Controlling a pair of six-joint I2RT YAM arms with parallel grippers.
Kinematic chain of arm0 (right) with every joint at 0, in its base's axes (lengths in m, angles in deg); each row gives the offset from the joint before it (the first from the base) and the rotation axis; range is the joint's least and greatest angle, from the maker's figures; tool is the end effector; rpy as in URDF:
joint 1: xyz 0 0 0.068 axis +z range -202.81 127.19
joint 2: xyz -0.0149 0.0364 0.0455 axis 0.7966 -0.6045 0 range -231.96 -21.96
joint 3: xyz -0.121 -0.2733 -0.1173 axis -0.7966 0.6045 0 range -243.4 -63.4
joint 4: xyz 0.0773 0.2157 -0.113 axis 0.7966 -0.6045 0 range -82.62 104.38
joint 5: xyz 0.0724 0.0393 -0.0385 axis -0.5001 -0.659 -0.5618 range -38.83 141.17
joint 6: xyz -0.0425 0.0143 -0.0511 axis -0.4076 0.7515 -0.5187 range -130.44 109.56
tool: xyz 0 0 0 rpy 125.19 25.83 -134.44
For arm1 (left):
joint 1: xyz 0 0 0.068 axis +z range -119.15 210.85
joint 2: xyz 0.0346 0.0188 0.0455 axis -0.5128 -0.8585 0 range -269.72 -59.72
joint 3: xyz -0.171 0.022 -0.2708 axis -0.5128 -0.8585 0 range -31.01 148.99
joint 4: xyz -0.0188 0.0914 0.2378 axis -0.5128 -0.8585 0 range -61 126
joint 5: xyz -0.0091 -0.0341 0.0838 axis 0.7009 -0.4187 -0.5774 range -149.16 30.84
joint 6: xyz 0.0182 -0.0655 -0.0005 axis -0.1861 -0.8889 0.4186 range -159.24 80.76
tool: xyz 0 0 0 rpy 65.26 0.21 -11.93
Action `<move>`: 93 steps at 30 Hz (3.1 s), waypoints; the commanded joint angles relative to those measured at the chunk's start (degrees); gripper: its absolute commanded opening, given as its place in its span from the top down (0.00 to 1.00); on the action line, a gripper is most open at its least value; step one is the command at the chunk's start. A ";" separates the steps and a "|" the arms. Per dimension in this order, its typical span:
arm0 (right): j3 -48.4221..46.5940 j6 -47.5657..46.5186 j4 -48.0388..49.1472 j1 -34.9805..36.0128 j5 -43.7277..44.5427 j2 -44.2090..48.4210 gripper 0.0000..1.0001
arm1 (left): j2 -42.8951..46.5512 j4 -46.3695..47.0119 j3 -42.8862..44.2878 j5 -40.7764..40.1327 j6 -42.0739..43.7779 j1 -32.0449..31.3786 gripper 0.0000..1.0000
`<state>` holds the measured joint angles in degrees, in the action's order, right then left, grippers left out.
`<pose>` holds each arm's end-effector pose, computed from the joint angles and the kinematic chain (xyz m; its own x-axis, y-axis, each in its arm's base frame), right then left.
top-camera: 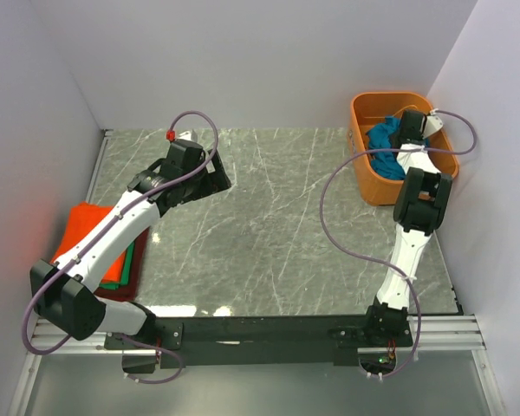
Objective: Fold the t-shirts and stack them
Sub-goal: Grab the tshirt from the pile, then move the tshirt to the center of the board
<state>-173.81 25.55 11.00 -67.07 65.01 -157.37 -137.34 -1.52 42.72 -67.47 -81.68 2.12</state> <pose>0.5750 -0.1597 0.2267 -0.1124 0.6173 -0.7787 0.6293 0.6507 0.4250 0.2589 -0.1330 0.3787 -0.6848 -0.3860 -0.6181 -0.1105 0.8934 -0.4355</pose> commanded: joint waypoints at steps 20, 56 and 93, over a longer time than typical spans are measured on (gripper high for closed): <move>25.59 -3.55 23.68 4.41 9.70 26.59 1.00 | 1.07 2.98 -0.34 2.16 1.13 0.43 0.01; -2.26 -16.73 14.71 18.74 7.34 51.13 1.00 | 4.59 4.38 -2.81 2.87 -0.28 0.52 0.01; 12.93 -11.64 10.05 55.13 -2.16 55.08 1.00 | 12.32 -5.28 0.36 -8.65 -9.77 4.82 0.01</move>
<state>-162.18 13.55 17.12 -11.84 63.42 -106.14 -126.57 -6.33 40.67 -74.56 -90.38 6.58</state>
